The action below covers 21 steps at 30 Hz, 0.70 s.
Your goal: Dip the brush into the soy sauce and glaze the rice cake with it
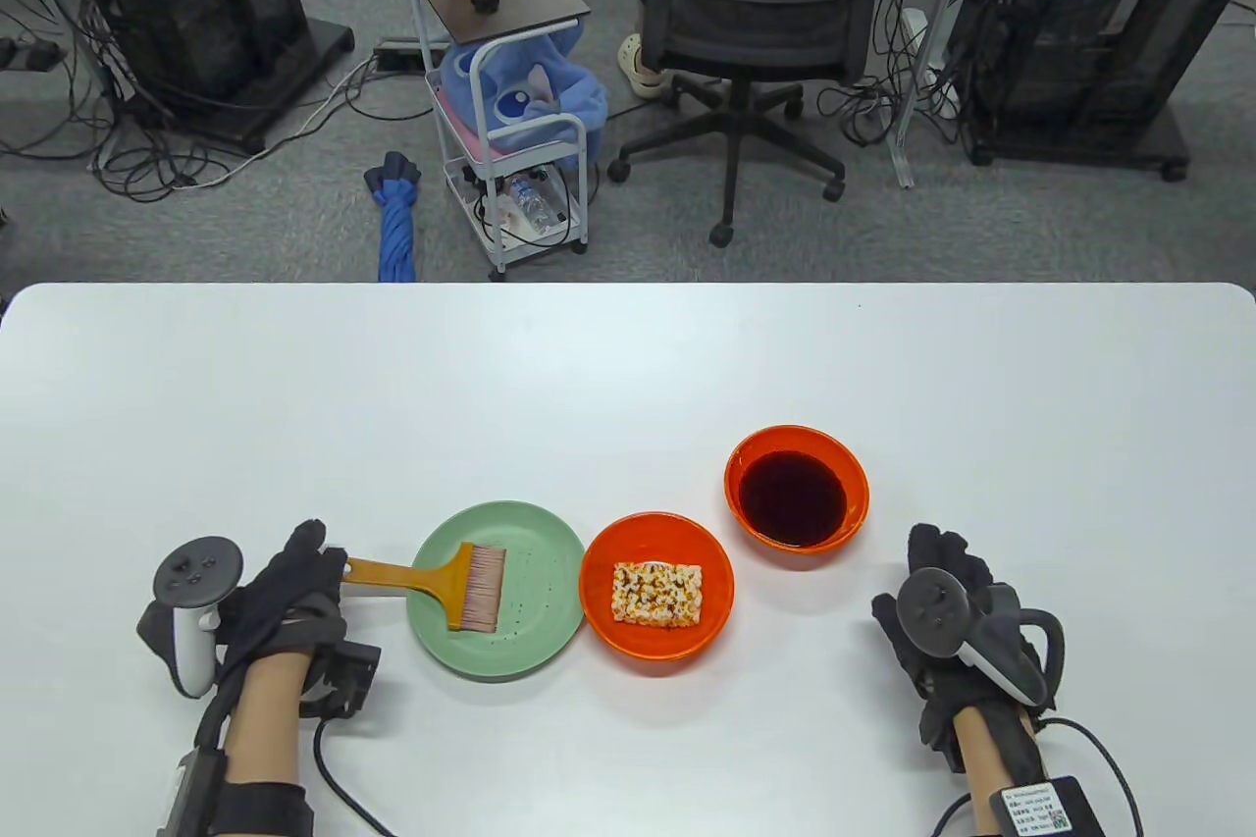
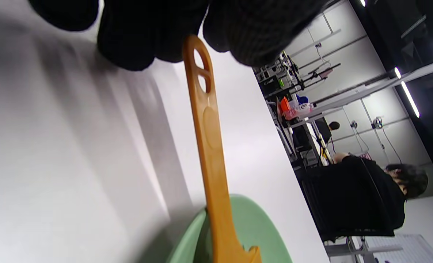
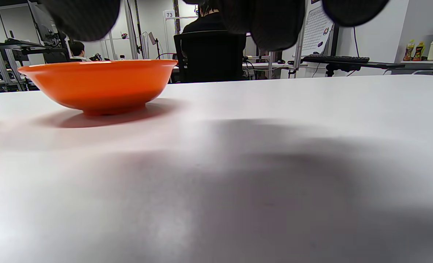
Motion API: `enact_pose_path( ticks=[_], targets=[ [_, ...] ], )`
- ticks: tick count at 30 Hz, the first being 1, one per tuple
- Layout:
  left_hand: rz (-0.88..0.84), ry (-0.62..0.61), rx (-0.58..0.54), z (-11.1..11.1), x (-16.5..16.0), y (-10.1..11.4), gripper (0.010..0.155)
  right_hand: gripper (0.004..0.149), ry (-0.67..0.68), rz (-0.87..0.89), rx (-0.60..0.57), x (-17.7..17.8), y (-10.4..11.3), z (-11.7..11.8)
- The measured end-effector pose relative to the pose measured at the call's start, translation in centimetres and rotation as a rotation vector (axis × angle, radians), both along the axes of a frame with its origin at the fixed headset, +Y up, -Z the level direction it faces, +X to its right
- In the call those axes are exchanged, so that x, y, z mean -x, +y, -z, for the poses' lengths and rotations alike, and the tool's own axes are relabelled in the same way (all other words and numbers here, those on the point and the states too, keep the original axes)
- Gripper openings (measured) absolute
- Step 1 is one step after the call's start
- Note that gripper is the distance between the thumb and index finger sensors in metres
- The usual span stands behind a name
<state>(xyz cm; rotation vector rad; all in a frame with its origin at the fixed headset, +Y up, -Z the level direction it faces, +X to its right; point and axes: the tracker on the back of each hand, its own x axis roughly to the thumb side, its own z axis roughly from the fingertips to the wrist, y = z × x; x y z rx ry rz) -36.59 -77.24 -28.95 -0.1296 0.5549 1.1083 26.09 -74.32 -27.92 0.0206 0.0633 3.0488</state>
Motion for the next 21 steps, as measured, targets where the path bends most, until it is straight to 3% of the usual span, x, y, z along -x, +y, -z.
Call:
enact_pose_path(
  ticks=[5, 14, 21],
  targets=[
    [0.003, 0.014, 0.033, 0.3, 0.2, -0.5, 0.058, 0.081, -0.006, 0.002, 0.012, -0.1, 0.0, 0.0],
    [-0.164, 0.053, 0.004, 0.2, 0.8, -1.0, 0.052, 0.081, -0.009, 0.011, 0.033, -0.2, 0.0, 0.1],
    [-0.232, 0.038, -0.153, -0.5, 0.3, 1.9, 0.047, 0.08, 0.023, 0.072, -0.021, 0.6, 1.3, 0.0]
  ],
)
